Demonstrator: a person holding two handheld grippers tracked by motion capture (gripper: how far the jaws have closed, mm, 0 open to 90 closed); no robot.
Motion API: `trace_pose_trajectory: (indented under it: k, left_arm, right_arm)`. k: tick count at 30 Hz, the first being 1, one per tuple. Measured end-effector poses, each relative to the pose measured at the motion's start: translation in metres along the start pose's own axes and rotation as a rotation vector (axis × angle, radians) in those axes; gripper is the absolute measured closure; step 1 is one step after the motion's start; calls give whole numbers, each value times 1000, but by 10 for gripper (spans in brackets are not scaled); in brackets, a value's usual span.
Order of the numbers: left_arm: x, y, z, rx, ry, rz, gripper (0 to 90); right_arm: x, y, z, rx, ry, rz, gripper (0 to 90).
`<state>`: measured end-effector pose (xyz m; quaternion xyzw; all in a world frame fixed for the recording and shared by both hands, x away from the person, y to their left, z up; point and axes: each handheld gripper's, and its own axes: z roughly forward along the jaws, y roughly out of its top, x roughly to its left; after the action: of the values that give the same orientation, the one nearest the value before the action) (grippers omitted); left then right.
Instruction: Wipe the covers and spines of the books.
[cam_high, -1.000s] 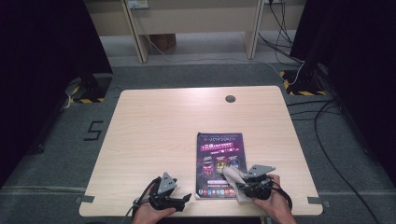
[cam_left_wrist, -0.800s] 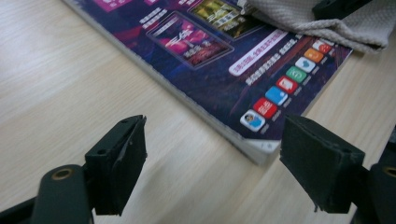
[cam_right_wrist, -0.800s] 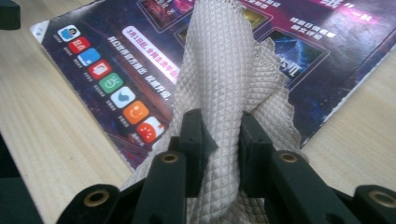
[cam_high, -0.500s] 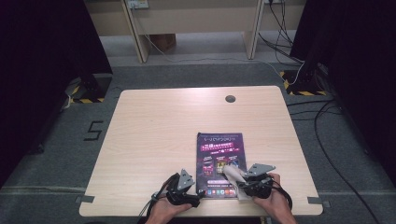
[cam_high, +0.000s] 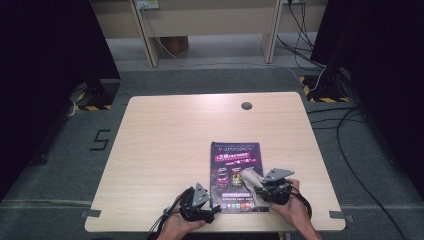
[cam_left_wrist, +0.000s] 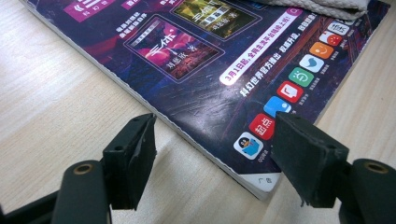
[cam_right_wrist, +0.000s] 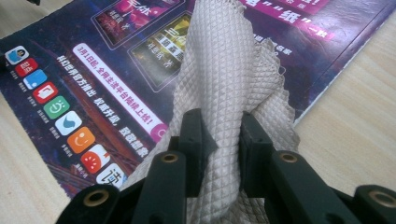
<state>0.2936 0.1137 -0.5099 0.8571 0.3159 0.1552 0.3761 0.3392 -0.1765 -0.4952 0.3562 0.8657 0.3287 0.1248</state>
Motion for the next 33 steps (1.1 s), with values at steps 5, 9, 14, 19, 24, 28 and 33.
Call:
trace_pose_trajectory:
  k: [5, 9, 14, 19, 24, 28, 33]
  left_arm:
    - [0, 0, 0, 1, -1, 9, 298]
    - [0, 0, 1, -4, -5, 5, 298]
    - [1, 0, 1, -6, -8, 0, 298]
    - [1, 0, 1, -8, -7, 4, 301]
    - [1, 0, 1, -8, -9, -1, 302]
    - [1, 0, 1, -7, -9, -2, 302]
    - [2, 0, 1, -5, -15, -12, 302]
  right_arm:
    - [-7, 4, 4, -1, -12, 7, 752]
    - [-16, 11, 9, 2, -28, 17, 752]
    - [-28, 20, 17, 4, -46, 41, 753]
    - [-40, 30, 24, 2, -53, 56, 754]
    - [-47, 38, 30, 9, -76, 69, 753]
    - [-55, 47, 37, 16, -98, 84, 752]
    - [-66, 57, 46, 15, -126, 109, 752]
